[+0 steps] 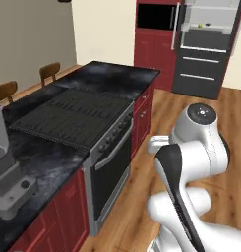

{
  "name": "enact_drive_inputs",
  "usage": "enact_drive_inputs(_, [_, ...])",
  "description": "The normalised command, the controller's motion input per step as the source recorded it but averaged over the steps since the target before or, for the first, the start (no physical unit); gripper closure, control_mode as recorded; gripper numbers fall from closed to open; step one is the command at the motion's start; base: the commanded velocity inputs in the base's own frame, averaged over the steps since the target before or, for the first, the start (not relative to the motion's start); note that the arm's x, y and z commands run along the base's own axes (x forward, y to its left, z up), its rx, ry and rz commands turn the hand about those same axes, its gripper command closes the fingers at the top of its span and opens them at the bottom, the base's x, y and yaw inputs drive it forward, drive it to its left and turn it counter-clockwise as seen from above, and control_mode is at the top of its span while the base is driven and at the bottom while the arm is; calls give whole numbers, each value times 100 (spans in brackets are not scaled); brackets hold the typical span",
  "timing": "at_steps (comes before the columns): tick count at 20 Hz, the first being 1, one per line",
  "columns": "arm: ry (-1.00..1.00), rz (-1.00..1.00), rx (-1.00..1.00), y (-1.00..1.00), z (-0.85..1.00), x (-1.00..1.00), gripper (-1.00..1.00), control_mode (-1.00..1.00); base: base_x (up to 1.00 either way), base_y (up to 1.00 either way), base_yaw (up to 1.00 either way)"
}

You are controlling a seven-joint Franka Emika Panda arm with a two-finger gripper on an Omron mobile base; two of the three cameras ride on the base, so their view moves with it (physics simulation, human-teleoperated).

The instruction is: Pick the tangerine and pear from the fridge and place them on the plate next to the blender to make a fruit smoothie.

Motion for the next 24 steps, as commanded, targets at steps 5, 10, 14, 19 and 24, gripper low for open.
enact_drive_inputs(5, [0, 0, 0, 0, 0, 0, -100, 100, 59, -96, -44])
enact_drive_inputs(10, [0, 0, 0, 0, 0, 0, -100, 100, 100, -49, -20])
enact_drive_inputs(14, [0, 0, 0, 0, 0, 0, -100, 100, 100, -37, -9])
enact_drive_inputs(19, [0, 0, 0, 0, 0, 0, -100, 100, 100, -32, -12])
enact_drive_inputs(24, [0, 0, 0, 0, 0, 0, -100, 100, 100, -19, -16])
